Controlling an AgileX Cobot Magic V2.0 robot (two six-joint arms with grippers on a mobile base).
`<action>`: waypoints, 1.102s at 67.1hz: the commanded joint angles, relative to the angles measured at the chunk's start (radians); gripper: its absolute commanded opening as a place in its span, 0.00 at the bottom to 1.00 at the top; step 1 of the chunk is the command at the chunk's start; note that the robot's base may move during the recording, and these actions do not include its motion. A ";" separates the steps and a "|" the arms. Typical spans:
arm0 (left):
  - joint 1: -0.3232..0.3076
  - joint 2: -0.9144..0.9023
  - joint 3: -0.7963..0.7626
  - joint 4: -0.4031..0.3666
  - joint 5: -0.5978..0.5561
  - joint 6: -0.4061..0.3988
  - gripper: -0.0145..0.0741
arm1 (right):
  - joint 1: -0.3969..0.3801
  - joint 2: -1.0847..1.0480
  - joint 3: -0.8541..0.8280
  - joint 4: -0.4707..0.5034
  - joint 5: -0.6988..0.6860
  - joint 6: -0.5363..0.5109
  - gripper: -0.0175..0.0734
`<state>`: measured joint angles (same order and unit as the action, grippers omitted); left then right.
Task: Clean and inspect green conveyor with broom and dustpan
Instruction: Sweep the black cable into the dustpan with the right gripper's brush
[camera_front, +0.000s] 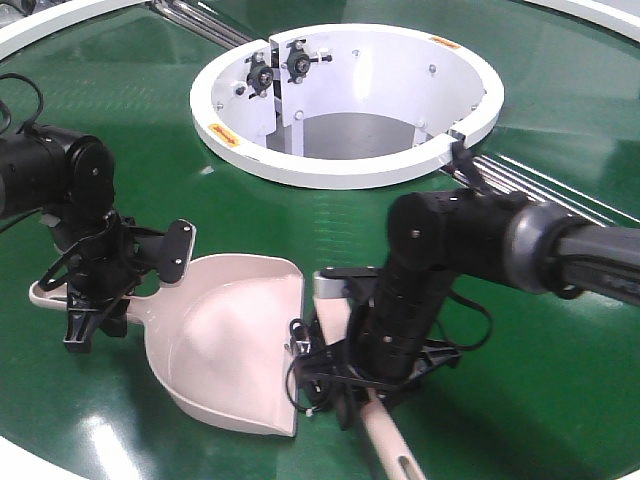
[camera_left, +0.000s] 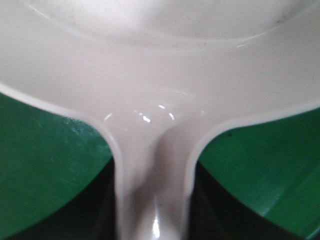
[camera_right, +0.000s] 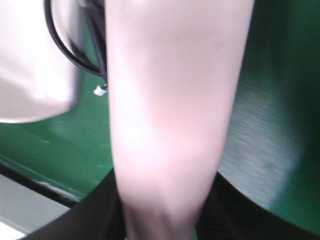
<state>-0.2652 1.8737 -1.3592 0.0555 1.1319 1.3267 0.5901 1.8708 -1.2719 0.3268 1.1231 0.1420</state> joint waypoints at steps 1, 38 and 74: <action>-0.009 -0.038 -0.025 -0.014 0.013 0.004 0.16 | 0.039 0.004 -0.093 0.029 0.033 -0.006 0.19; -0.009 -0.038 -0.025 -0.014 0.013 0.004 0.16 | 0.133 0.172 -0.484 0.090 0.070 0.010 0.19; -0.009 -0.038 -0.025 -0.014 0.012 0.004 0.16 | 0.063 -0.019 -0.493 -0.182 0.107 0.010 0.19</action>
<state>-0.2652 1.8737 -1.3592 0.0564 1.1298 1.3267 0.6703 1.9653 -1.7355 0.2056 1.2311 0.1551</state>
